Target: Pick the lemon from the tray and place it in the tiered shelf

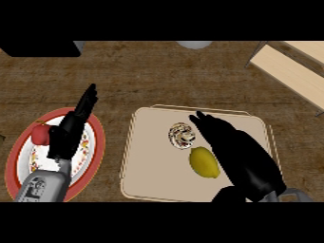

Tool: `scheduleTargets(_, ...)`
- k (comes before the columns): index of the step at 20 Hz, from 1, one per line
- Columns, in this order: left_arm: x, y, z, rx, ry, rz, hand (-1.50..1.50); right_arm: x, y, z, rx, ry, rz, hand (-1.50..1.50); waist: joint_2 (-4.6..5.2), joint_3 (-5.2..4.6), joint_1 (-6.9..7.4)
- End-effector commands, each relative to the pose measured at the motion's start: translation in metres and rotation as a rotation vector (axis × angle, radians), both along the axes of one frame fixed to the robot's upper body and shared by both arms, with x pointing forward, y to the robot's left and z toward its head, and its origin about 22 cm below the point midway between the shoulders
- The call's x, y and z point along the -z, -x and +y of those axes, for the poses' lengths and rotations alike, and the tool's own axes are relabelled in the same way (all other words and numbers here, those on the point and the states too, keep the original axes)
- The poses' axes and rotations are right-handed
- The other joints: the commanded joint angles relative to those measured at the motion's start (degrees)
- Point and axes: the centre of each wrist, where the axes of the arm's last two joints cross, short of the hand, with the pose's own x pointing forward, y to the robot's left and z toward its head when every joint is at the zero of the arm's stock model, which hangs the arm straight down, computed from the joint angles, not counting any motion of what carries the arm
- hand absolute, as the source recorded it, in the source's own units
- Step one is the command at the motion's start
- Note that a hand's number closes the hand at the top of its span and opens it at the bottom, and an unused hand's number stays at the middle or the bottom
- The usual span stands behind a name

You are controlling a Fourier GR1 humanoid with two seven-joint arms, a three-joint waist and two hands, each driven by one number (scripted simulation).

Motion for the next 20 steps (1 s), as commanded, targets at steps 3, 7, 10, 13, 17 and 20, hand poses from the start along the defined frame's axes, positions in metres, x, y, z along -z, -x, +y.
scheduleTargets(3, 0.014, -0.018, -0.003, 0.013, -0.002, 0.015, 0.0, -0.004, -0.001, 0.005, 0.022, 0.051, 0.021, -1.5, 0.06, -0.02, -0.19)
scheduleTargets(7, -0.009, -0.001, -0.013, -0.007, 0.007, 0.011, 0.0, 0.024, 0.0, -0.004, 0.01, 0.071, 0.044, -1.5, -0.01, 0.01, -0.01)
scheduleTargets(10, -0.009, 0.012, -0.016, 0.01, -0.005, -0.012, 0.0, 0.008, -0.014, 0.003, 0.019, 0.088, 0.032, -1.5, -0.03, 0.01, 0.18)
scheduleTargets(13, 0.036, 0.007, -0.01, -0.011, -0.014, -0.003, 0.0, 0.015, -0.003, 0.004, 0.029, 0.095, 0.045, -1.5, 0.04, -0.02, -0.13)
scheduleTargets(17, -0.018, 0.0, -0.012, 0.008, 0.015, -0.004, 0.0, 0.044, -0.01, 0.003, 0.034, 0.106, 0.036, -1.5, -0.01, 0.02, 0.08)
scheduleTargets(20, -0.006, 0.016, -0.004, 0.012, -0.002, 0.005, 0.0, 0.053, -0.014, 0.02, 0.027, 0.135, 0.04, -1.5, -0.02, 0.01, 0.2)
